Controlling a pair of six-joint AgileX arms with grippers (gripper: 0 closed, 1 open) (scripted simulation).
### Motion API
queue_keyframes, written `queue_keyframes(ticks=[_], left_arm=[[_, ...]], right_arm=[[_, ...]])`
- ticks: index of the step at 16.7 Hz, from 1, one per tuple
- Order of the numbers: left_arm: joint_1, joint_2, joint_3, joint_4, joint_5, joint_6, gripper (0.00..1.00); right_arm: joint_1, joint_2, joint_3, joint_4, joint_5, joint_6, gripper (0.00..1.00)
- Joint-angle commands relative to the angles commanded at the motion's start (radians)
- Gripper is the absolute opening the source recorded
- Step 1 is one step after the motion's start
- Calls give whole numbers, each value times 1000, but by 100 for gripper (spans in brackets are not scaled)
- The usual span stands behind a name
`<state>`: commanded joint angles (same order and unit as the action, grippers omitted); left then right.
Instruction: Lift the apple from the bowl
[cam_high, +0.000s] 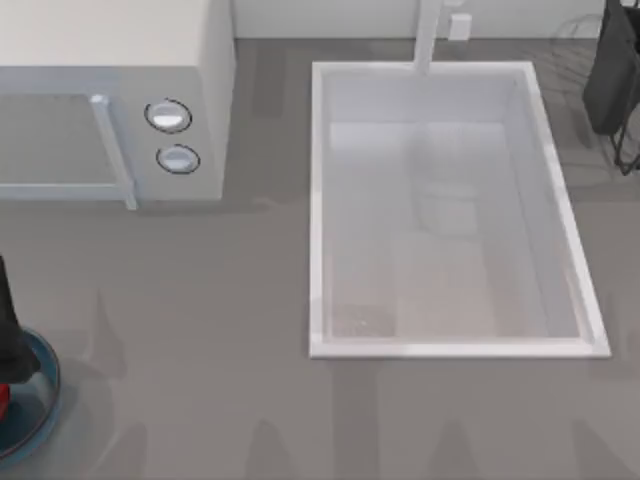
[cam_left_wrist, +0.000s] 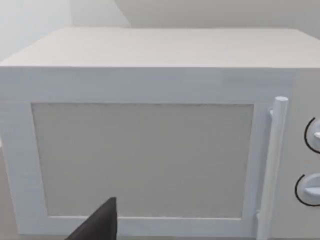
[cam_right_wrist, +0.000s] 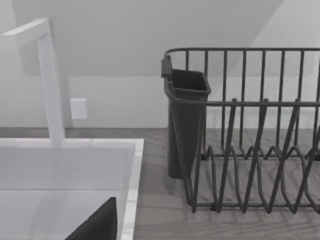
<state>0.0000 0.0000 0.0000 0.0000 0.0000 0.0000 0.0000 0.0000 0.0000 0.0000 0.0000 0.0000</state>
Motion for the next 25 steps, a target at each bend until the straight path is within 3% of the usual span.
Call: queue_keyframes(ticks=[16, 20, 25], left_arm=[[5, 34, 30, -34, 0, 5, 100], [28, 227, 174, -208, 0, 32, 100], [72, 644, 440, -536, 0, 80, 100]], right_arm=[[0, 0, 0, 0, 0, 0, 100], [0, 0, 0, 0, 0, 0, 100], [0, 0, 0, 0, 0, 0, 100]])
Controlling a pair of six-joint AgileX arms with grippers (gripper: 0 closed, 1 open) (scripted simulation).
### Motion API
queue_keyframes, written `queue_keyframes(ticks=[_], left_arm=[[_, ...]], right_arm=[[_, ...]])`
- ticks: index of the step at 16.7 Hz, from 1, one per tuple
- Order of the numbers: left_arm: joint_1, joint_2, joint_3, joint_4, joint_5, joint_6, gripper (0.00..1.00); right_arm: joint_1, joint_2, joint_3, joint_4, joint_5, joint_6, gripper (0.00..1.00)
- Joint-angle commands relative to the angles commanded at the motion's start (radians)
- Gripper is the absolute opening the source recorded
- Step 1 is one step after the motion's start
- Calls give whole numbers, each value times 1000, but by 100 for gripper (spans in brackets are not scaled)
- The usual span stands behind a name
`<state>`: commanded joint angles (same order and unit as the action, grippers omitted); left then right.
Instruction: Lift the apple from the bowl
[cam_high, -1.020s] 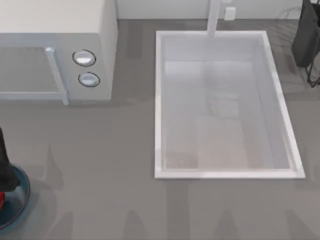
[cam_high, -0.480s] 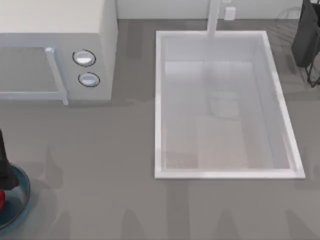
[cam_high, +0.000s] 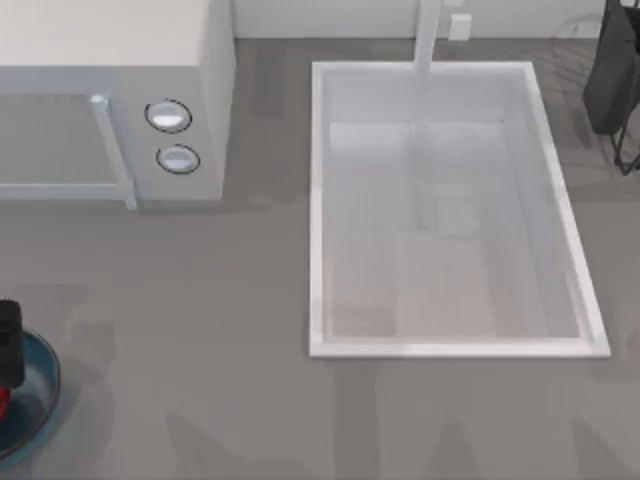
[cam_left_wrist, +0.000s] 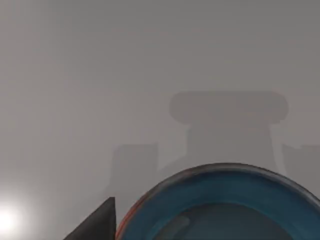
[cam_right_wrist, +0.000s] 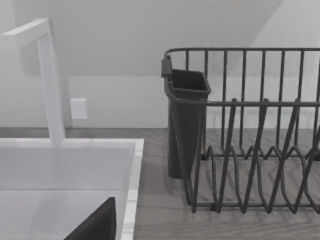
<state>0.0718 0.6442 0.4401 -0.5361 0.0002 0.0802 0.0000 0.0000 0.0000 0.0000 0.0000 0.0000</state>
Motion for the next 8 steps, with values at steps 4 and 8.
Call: queue_keyframes(ticks=[4, 8], left_arm=[[35, 360, 215, -267, 0, 39, 100], [61, 623, 376, -470, 0, 69, 100]], right_arm=[[0, 0, 0, 0, 0, 0, 100], [0, 0, 0, 0, 0, 0, 100]])
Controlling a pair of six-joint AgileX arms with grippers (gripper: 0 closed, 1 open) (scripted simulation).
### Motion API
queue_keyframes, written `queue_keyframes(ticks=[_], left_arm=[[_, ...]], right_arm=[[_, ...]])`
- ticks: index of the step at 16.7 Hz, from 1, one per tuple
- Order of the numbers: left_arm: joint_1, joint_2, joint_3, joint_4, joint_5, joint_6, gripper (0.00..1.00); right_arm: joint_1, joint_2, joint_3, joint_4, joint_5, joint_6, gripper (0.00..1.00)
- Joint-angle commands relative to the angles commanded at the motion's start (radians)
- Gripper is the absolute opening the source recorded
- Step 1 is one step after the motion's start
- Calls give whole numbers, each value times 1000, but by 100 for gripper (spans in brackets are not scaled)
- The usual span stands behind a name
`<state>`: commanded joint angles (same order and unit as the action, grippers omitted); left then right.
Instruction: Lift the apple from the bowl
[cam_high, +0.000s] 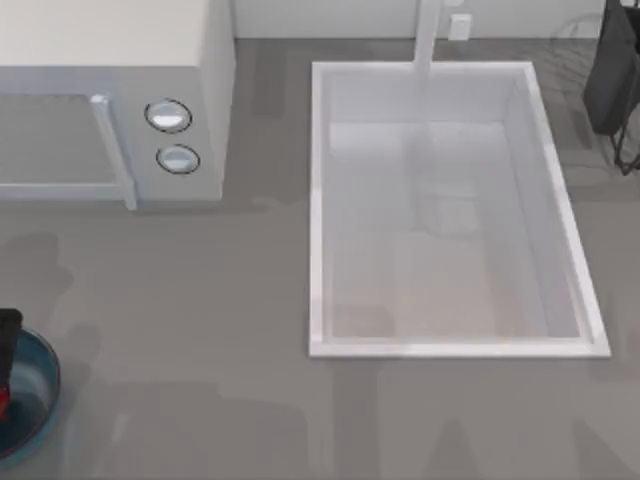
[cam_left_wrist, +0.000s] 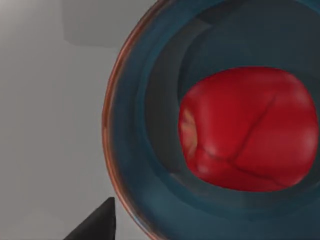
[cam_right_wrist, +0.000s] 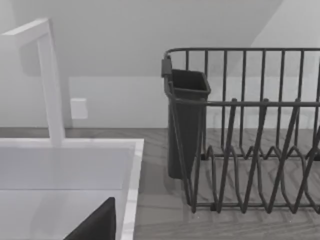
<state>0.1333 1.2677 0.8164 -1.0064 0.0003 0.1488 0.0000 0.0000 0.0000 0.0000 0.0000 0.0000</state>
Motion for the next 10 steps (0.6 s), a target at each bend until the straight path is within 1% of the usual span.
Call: queue_keyframes(ticks=[2, 4, 10], left_arm=[[8, 71, 48, -58, 0, 9, 100], [11, 100, 70, -82, 0, 13, 100], [7, 106, 56, -65, 0, 12, 100]], right_arm=[[0, 0, 0, 0, 0, 0, 100], [0, 0, 0, 0, 0, 0, 100], [0, 0, 0, 0, 0, 0, 100]])
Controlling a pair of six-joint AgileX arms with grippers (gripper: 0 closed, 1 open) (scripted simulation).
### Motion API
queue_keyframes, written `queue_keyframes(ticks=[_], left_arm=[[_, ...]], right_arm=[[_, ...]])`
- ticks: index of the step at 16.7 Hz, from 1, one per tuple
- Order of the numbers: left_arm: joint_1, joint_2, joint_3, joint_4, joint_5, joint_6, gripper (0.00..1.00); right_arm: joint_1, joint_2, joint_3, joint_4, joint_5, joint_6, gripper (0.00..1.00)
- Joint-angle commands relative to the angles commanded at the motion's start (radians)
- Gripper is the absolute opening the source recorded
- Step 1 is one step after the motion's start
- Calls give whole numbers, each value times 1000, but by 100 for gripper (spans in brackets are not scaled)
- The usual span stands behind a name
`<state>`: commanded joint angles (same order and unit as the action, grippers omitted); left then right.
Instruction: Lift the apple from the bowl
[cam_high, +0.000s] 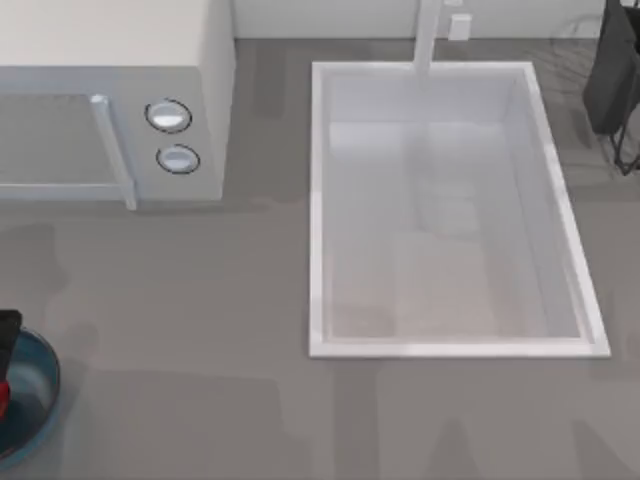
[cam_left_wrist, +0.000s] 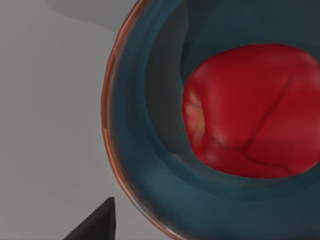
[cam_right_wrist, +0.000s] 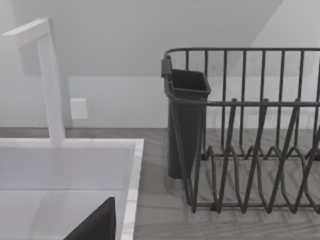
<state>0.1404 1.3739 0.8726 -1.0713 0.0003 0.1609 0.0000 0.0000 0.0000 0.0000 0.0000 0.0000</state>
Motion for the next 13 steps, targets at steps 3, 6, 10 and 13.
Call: queue_keyframes(ticks=[3, 6, 10, 13], left_arm=[[2, 49, -57, 100, 0, 2, 100], [5, 117, -138, 269, 0, 5, 100], [8, 196, -236, 444, 0, 8, 100], [9, 212, -255, 469, 0, 8, 100]], right_arm=[[0, 0, 0, 0, 0, 0, 100], [0, 0, 0, 0, 0, 0, 100], [0, 0, 0, 0, 0, 0, 100], [0, 0, 0, 0, 0, 0, 100]])
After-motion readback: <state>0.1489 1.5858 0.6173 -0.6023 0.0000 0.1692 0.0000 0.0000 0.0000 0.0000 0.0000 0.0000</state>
